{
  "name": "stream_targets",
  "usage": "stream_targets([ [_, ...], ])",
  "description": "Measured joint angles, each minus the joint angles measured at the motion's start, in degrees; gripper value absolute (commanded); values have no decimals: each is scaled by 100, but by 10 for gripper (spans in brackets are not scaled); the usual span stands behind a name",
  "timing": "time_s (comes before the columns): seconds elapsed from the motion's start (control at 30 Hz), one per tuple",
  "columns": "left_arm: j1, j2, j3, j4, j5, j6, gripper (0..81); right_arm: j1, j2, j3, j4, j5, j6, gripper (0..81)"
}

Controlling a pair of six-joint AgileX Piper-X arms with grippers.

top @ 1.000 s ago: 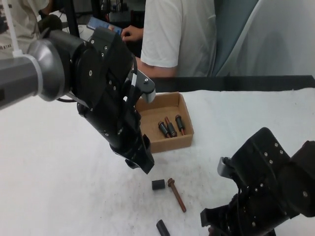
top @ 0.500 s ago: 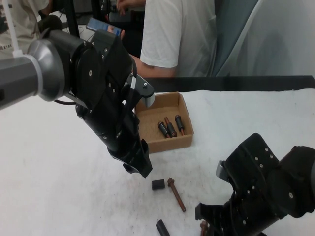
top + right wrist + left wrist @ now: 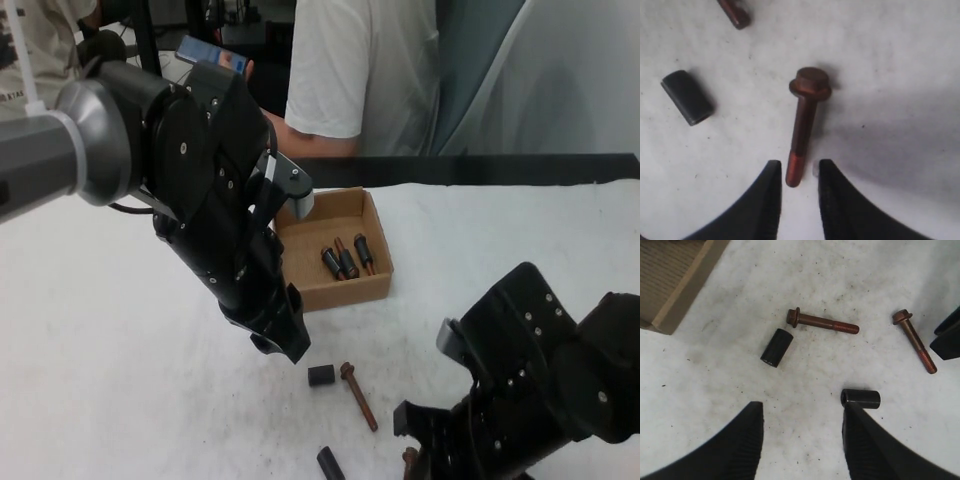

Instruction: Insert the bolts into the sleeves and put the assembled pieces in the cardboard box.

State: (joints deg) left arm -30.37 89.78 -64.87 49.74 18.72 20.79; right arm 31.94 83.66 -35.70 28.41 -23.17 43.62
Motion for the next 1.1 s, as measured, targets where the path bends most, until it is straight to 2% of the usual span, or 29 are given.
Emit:
stream_targets([
  [0.63, 0, 0, 0, 114, 116, 0, 459, 0, -29, 0, -591, 661, 145, 228],
  [1.1, 0, 0, 0, 190, 156, 0, 459, 92, 346, 0, -470, 436, 95, 228],
])
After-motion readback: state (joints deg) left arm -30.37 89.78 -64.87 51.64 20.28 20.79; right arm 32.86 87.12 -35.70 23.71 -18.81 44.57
